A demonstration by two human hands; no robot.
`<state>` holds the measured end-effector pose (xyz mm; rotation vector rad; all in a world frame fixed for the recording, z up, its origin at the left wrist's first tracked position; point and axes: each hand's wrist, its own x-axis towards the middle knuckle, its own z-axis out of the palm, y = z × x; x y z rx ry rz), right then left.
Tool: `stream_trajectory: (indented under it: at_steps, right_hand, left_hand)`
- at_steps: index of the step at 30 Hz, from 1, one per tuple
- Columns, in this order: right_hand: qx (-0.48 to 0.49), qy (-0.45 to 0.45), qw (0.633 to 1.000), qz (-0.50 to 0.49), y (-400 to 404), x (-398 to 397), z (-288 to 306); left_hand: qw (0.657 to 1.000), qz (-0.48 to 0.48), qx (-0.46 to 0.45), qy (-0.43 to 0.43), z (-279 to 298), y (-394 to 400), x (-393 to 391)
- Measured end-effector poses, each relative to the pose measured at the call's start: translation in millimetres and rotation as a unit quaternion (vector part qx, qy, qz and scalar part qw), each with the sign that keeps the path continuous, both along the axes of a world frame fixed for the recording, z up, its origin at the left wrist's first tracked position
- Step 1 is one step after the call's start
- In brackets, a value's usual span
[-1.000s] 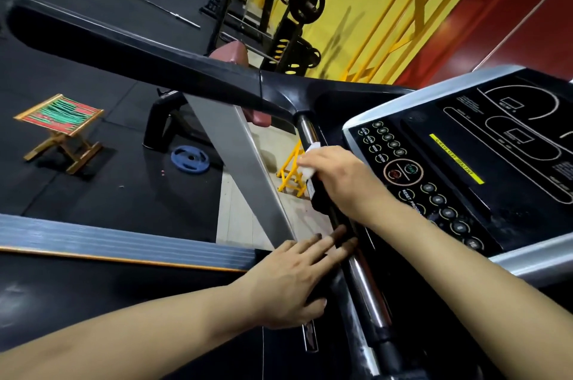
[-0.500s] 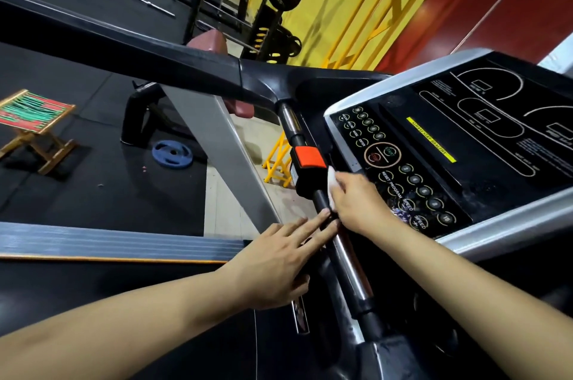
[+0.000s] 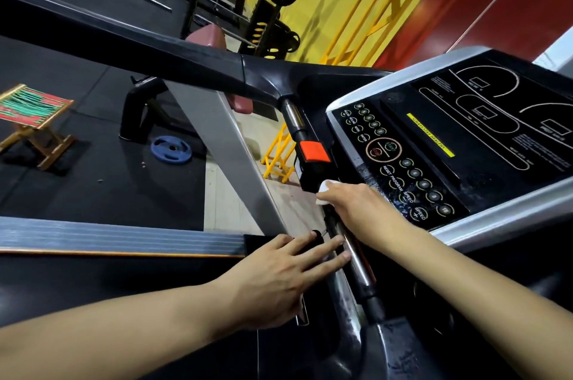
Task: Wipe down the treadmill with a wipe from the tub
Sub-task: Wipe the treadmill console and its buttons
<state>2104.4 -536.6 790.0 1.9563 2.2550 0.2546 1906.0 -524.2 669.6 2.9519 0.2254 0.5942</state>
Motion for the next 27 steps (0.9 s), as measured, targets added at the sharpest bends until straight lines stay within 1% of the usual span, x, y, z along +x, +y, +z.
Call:
stream_trajectory:
  at_steps: [2, 3, 5, 6, 8, 9, 10, 11, 12, 13, 15, 17, 18, 19, 20, 21, 22, 24, 27]
  right_hand:
    - [-0.016, -0.039, 0.997, 0.063, -4, 6, 5]
    - [-0.007, -0.046, 0.994, 0.096, -5, 7, 7]
    - [0.057, -0.058, 0.982, 0.170, -5, 4, 9]
    - [0.086, -0.076, 0.972, 0.203, 0, 2, 7]
    - [0.111, -0.138, 0.950, 0.257, 16, -3, -1]
    - [0.083, -0.166, 0.952, 0.242, 26, -5, -5]
    - [0.035, -0.184, 0.962, 0.198, 35, -4, -10]
    - [-0.027, -0.204, 0.970, 0.132, 42, -3, -15]
    - [-0.081, -0.216, 0.970, 0.080, 47, -3, -19]
    - [-0.122, -0.218, 0.967, 0.052, 49, -3, -22]
    - [-0.158, -0.195, 0.968, 0.022, 47, -8, -18]
    - [-0.140, -0.075, 0.987, -0.028, 41, -9, -2]
    - [-0.111, -0.005, 0.993, -0.047, 38, -7, 6]
    - [-0.061, 0.049, 0.995, -0.057, 32, -3, 13]
    - [0.000, 0.089, 0.994, -0.064, 27, 2, 14]
    - [0.041, 0.126, 0.988, -0.085, 21, 7, 11]
    - [0.051, 0.159, 0.980, -0.106, 13, 8, 4]
    - [0.037, 0.172, 0.976, -0.130, 3, 11, -8]
    - [-0.018, 0.116, 0.982, -0.146, -3, 2, 13]
  left_hand:
    - [1.000, -0.005, -0.004, -0.002, 0, 0, -1]
    - [1.000, -0.006, -0.008, 0.000, 0, 0, -1]
    - [1.000, -0.008, -0.008, 0.000, -2, 0, 0]
    - [1.000, -0.008, -0.007, 0.003, -2, -1, 0]
    - [1.000, -0.010, -0.016, 0.007, -3, -3, 0]
    - [1.000, -0.011, -0.021, 0.004, -3, -3, -1]
    - [1.000, -0.013, -0.023, 0.000, -2, -4, -1]
    - [1.000, -0.014, -0.022, 0.000, -1, -4, -1]
    - [1.000, -0.013, -0.021, 0.000, -2, -4, -1]
    - [1.000, -0.010, -0.021, 0.004, -2, -4, -1]
    - [1.000, -0.009, -0.017, 0.009, -2, -4, -1]
    - [1.000, -0.008, -0.014, 0.009, -1, -4, -1]
    - [1.000, -0.008, -0.015, 0.008, -1, -4, -1]
    - [1.000, -0.009, -0.016, 0.006, -1, -4, -1]
    - [1.000, -0.010, -0.020, 0.005, 0, -6, -1]
    - [1.000, -0.012, -0.023, 0.005, -1, -7, -1]
    - [1.000, -0.013, -0.026, 0.005, -1, -8, -1]
    - [1.000, -0.013, -0.026, 0.006, -2, -9, -1]
    - [0.999, -0.012, -0.033, 0.010, 0, -9, -3]
